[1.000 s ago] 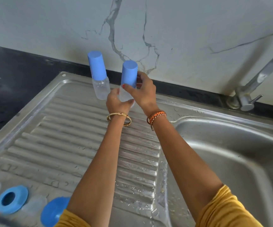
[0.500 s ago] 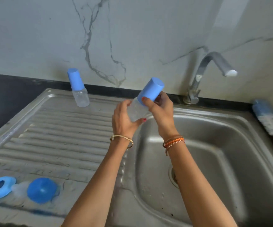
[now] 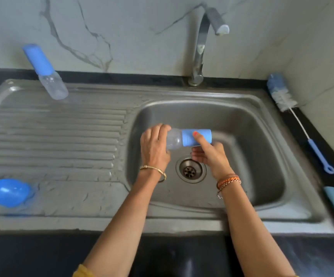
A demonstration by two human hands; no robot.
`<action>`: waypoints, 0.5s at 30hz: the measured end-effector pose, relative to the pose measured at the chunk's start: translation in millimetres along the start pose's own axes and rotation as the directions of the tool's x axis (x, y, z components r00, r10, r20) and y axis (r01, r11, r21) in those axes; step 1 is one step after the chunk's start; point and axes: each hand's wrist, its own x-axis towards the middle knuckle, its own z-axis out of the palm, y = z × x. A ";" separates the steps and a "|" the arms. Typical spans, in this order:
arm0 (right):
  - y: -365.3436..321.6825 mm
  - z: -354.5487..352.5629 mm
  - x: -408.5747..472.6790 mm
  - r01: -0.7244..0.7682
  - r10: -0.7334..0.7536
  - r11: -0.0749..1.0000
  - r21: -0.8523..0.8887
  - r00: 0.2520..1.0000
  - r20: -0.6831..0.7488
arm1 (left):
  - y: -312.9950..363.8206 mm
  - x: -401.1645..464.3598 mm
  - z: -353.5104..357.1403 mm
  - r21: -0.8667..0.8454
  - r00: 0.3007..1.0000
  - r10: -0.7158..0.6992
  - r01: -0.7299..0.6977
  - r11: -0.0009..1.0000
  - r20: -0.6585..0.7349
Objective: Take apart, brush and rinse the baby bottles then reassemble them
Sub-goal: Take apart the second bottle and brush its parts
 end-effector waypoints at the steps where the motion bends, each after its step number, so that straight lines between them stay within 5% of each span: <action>1: 0.0 -2.3 -0.5 -0.018 0.018 1.000 0.004 0.999 0.035 | 0.0 0.9 -1.6 -0.002 1.000 0.030 -0.030 1.000 -0.007; 8: -14.6 -18.5 14.9 -0.125 0.137 0.988 -0.093 0.980 0.145 | -4.1 5.4 4.1 -0.111 0.988 0.125 -0.135 0.985 -0.092; 15: -6.8 -20.0 23.0 0.057 -0.014 0.988 -0.144 0.958 0.286 | -8.5 2.8 3.2 -0.095 0.998 0.036 -0.041 0.995 -0.048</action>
